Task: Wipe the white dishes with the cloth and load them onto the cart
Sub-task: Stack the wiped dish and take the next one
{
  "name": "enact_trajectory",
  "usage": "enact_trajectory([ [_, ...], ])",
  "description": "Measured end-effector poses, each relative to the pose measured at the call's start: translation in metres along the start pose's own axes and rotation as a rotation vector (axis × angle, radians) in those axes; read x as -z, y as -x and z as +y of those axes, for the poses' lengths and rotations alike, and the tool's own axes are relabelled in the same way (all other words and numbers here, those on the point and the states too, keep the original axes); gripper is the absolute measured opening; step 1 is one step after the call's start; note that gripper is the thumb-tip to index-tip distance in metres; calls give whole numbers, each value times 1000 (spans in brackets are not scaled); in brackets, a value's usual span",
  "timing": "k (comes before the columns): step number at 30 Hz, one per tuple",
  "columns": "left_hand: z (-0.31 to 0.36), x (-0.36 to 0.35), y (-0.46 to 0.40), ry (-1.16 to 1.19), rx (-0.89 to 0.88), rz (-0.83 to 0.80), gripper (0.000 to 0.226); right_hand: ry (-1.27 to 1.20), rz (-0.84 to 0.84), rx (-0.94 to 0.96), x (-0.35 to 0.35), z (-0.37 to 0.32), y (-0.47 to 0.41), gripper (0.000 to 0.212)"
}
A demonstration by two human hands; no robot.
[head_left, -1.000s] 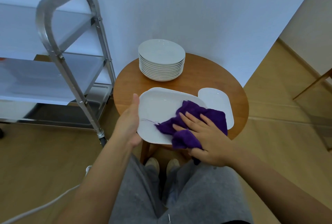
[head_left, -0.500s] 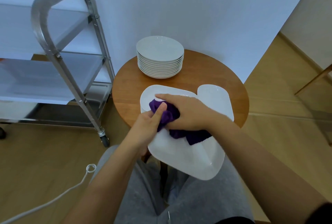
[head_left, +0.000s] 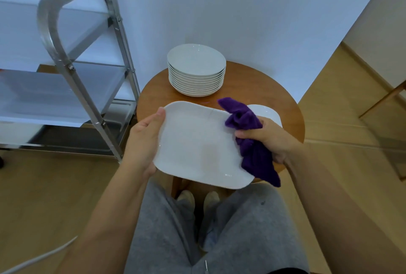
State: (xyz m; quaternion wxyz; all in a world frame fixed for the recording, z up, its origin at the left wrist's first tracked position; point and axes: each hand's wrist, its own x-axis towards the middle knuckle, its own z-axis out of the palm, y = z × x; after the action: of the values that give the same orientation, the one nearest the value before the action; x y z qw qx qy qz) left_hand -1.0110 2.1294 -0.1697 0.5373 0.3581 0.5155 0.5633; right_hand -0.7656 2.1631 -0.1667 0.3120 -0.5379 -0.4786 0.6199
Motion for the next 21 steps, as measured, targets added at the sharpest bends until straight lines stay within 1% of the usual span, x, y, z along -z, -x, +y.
enact_trajectory([
  [1, -1, -3, 0, 13, -3, 41, 19, -109, 76, 21, -4, 5, 1, 55],
  [3, -4, -13, 2, 55, 3, 126, 19, -321, 230, 39, -14, 17, 5, 45],
  [6, -7, -30, 7, 178, -32, 201, 29, -634, 411, 24, -28, 31, 11, 30],
  [7, -9, -38, 10, 206, -45, 226, 32, -759, 449, 27, -34, 34, 13, 29],
  [9, -18, -57, 16, 252, -24, 259, 30, -985, 504, 40, -53, 36, 14, 26],
  [10, -23, -67, 20, 262, -2, 260, 27, -1053, 525, 33, -64, 35, 13, 24],
  [11, -29, -77, 25, 271, 12, 255, 24, -1070, 541, 8, -74, 34, 12, 22],
  [13, -37, -86, 31, 269, -5, 215, 24, -1040, 569, -40, -81, 32, 10, 22],
  [15, -37, -76, 29, 194, -47, 146, 28, -982, 582, -45, -70, 28, 10, 25],
  [17, -33, -57, 16, 50, -74, 123, 26, -776, 592, -49, -48, 23, 12, 26],
  [19, -25, -40, -1, -36, -15, 79, 11, -506, 530, -26, -31, 17, 15, 27],
  [21, -15, -36, -12, -80, 128, -74, 11, -321, 414, -13, -26, 11, 15, 29],
])
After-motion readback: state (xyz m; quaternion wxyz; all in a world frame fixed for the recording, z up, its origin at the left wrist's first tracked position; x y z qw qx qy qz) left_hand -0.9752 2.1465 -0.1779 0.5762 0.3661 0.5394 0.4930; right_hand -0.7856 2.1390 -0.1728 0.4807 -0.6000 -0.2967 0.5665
